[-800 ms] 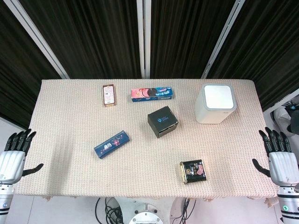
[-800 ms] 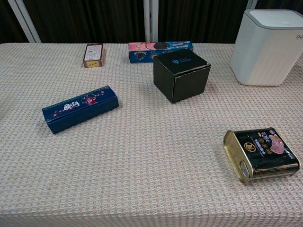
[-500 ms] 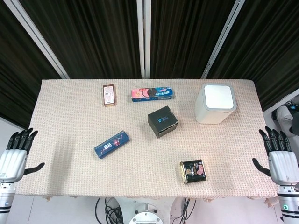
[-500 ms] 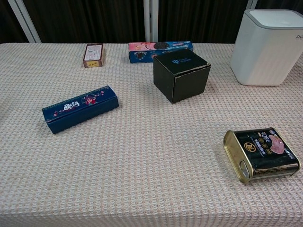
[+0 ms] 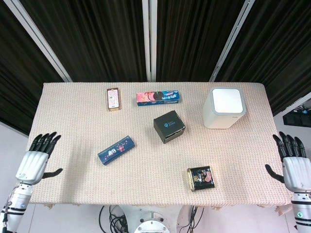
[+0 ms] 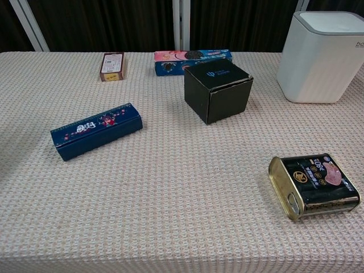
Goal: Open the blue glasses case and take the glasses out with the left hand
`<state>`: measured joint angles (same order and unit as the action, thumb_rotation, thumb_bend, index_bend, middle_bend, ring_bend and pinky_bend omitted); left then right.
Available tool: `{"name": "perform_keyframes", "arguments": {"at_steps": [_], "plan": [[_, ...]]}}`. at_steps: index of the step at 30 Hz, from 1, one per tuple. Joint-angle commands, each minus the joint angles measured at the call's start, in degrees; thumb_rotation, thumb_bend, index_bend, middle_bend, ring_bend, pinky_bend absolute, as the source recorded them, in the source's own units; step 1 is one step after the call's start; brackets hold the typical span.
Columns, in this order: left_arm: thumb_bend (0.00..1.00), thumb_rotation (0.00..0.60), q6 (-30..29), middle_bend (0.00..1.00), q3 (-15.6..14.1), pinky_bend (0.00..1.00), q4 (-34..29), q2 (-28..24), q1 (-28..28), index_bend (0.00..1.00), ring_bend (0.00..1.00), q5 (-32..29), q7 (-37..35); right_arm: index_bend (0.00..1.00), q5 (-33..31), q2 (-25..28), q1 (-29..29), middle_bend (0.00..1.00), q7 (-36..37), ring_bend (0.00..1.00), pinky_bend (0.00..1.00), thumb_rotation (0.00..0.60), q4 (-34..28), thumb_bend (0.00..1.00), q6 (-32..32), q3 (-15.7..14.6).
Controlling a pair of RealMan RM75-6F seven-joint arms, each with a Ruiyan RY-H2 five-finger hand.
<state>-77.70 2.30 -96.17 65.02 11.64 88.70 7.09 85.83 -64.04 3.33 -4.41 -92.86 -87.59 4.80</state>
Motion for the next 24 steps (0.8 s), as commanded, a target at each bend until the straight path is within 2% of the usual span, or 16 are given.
{"name": "perform_keyframes", "arguments": {"at_steps": [1, 10, 24], "plan": [[0.07, 0.6, 2.53, 0.0, 0.14, 0.0, -1.28, 1.13, 1.97, 0.02, 0.0, 0.08, 0.62, 0.0, -0.06, 0.11, -0.01, 0.0, 0.39, 0.0, 0.0, 0.6, 0.23, 0.17, 0.2, -0.07], [0.07, 0.6, 11.25, 0.0, 1.13, 0.01, -1.81, 5.92, 8.31, 0.02, 0.0, -1.72, 3.93, 0.0, -0.24, 0.41, -0.33, 0.0, 1.48, 0.0, 0.0, 0.6, 0.71, 0.17, 0.07, -0.12], [0.07, 0.6, 16.63, 0.0, 2.82, 0.01, -2.55, 10.65, 13.67, 0.02, 0.0, -5.63, 5.88, 0.0, -0.55, -0.08, 0.1, 0.0, 1.75, 0.0, 0.0, 0.6, 1.3, 0.17, 1.13, -0.15]]}}
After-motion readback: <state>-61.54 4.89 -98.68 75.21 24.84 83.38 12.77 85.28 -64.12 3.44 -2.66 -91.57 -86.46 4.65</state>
